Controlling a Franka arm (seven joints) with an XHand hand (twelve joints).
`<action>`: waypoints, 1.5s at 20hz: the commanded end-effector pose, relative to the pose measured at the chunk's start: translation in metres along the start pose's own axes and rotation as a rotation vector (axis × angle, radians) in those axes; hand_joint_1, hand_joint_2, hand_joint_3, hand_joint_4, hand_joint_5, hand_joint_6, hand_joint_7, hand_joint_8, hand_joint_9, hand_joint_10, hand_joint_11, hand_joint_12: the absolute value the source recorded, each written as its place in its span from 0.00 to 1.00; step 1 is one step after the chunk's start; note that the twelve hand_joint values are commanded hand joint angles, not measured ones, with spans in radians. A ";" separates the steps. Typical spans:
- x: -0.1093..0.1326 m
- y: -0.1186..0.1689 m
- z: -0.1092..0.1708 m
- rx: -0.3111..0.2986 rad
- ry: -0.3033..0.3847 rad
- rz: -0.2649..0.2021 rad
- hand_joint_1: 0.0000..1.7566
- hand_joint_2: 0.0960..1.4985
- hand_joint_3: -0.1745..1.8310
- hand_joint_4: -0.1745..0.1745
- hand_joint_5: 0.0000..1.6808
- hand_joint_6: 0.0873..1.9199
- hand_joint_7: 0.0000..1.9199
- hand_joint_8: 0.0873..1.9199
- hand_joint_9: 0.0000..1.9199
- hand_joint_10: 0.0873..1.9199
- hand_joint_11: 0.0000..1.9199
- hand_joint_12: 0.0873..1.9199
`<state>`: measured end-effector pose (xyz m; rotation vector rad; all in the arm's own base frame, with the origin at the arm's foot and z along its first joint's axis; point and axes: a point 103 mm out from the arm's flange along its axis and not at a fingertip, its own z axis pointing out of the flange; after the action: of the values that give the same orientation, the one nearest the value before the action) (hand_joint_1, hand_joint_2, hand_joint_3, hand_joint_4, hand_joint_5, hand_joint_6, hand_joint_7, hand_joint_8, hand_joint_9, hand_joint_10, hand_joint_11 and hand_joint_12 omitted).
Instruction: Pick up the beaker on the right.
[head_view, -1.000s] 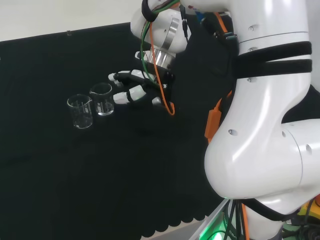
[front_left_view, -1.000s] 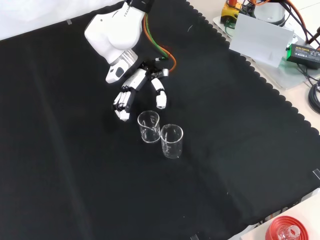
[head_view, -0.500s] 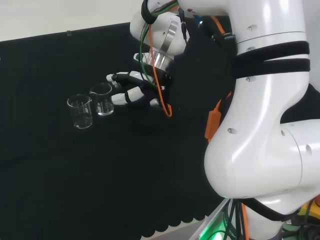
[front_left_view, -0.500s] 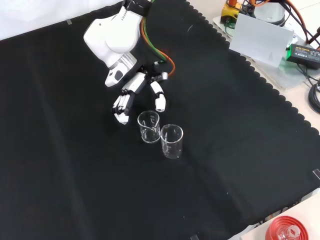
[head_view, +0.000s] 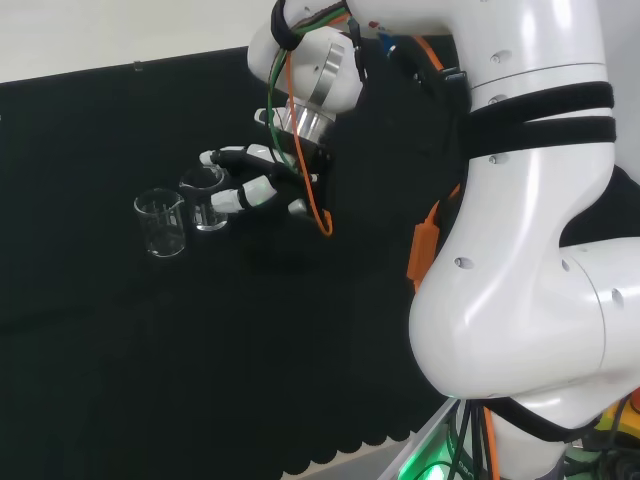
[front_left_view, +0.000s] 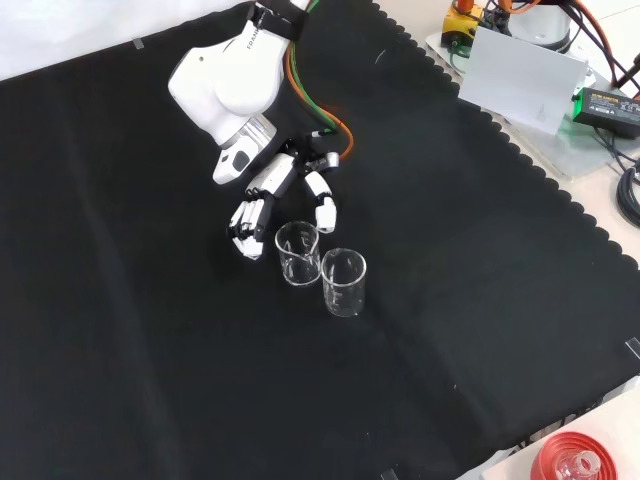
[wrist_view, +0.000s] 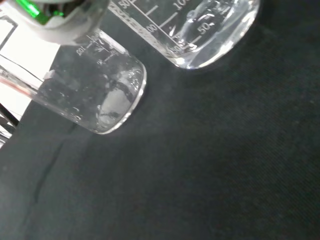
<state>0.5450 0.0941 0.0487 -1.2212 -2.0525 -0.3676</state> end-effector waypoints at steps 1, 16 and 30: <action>0.004 0.003 0.003 -0.008 0.009 -0.007 0.44 0.30 0.36 0.27 0.17 0.00 0.11 0.31 0.17 0.33 0.00 0.56; 0.006 0.006 0.008 -0.004 0.001 -0.007 0.44 0.30 0.37 0.28 0.19 0.00 0.12 0.31 0.17 0.33 0.00 0.57; 0.017 0.018 0.018 -0.034 0.023 -0.028 0.47 0.29 0.38 0.34 0.24 0.00 0.16 0.31 0.19 0.32 0.00 0.59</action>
<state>0.5480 0.1251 0.0475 -1.2001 -2.0584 -0.4213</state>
